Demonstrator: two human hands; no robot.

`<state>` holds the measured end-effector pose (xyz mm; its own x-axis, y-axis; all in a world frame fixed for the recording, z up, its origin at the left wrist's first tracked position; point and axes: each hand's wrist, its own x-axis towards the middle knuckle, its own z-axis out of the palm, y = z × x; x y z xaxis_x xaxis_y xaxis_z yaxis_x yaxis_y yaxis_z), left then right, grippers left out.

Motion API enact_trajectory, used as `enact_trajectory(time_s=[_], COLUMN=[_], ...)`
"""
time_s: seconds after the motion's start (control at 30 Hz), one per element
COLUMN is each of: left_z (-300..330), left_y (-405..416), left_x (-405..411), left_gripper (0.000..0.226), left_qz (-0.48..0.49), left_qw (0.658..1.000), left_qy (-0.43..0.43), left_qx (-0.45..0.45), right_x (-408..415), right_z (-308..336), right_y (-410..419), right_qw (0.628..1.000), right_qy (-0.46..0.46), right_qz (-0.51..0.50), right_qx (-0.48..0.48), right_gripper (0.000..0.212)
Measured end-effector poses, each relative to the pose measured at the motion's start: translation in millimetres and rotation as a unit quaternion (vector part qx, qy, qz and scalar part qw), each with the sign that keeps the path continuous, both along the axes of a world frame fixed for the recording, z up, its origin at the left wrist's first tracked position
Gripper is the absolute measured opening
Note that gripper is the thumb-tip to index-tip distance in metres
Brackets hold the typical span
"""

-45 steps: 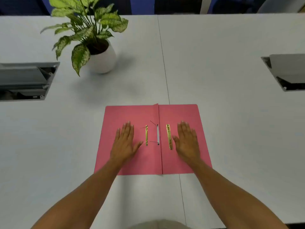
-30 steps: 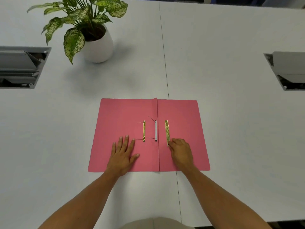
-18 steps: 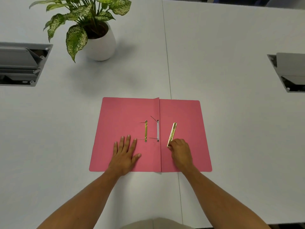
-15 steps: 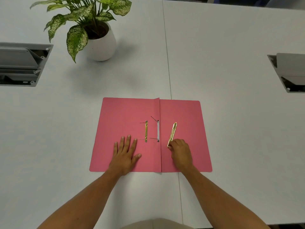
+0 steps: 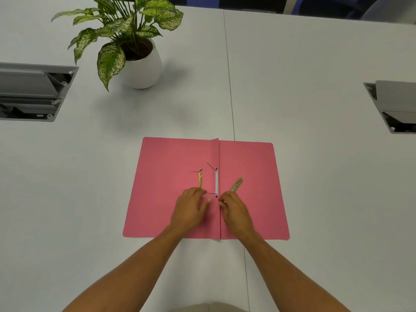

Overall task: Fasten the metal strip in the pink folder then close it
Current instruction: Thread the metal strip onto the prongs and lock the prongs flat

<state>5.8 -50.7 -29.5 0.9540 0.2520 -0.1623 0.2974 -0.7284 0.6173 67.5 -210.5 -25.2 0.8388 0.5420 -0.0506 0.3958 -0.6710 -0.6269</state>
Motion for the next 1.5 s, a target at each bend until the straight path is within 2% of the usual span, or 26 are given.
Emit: enact_trajectory(time_s=[0.07,0.17,0.27,0.43,0.5,0.6,0.83,1.13,1.43,1.5], left_z=[-1.5,-5.0,-6.6,-11.5,-13.2,-15.0,-18.6,-21.0,-20.0,-19.3], left_y=[-3.3,-1.8,0.4,-0.5,0.9,8.4,26.2,24.1,20.5,18.6], left_x=[3.1,3.1,3.8,2.0,-0.6,-7.8,-21.8,-23.7,-22.1,-22.1], left_gripper=[0.037,0.034,0.034,0.033,0.034,0.033,0.030,0.029,0.028,0.028], left_qz=[0.012,0.039,0.046,0.013,0.006,0.000,-0.003,0.006,0.024,0.025], left_qw=[0.999,0.993,0.991,0.993,0.994,0.999,0.994,0.993,0.996,0.996], left_qy=[0.032,0.071,0.075,0.092,0.085,0.049,0.006,-0.003,0.010,0.013], left_qx=[-0.040,-0.091,-0.101,-0.079,-0.061,0.017,0.114,0.114,0.090,0.085], right_x=[-2.6,-1.0,4.0,8.8,10.3,11.8,17.9,13.5,7.9,7.5], right_z=[-3.5,-5.1,-4.1,-1.7,-1.1,-1.2,-8.5,-7.6,-7.1,-8.1], right_y=[-3.0,-8.8,-5.8,10.7,13.6,10.6,-11.1,-13.2,-17.0,-18.9], right_qw=[0.999,0.987,0.972,0.964,0.963,0.967,0.976,0.979,0.981,0.980], right_qy=[0.024,0.082,0.127,0.135,0.127,0.113,0.063,0.053,0.031,0.044], right_qz=[-0.028,-0.132,-0.193,-0.226,-0.227,-0.211,-0.155,-0.136,-0.130,-0.139], right_qx=[-0.014,-0.039,-0.034,-0.045,-0.067,-0.084,-0.139,-0.144,-0.138,-0.136], right_gripper=[0.014,0.019,0.026,0.032,0.033,0.036,0.015,0.015,0.032,0.025])
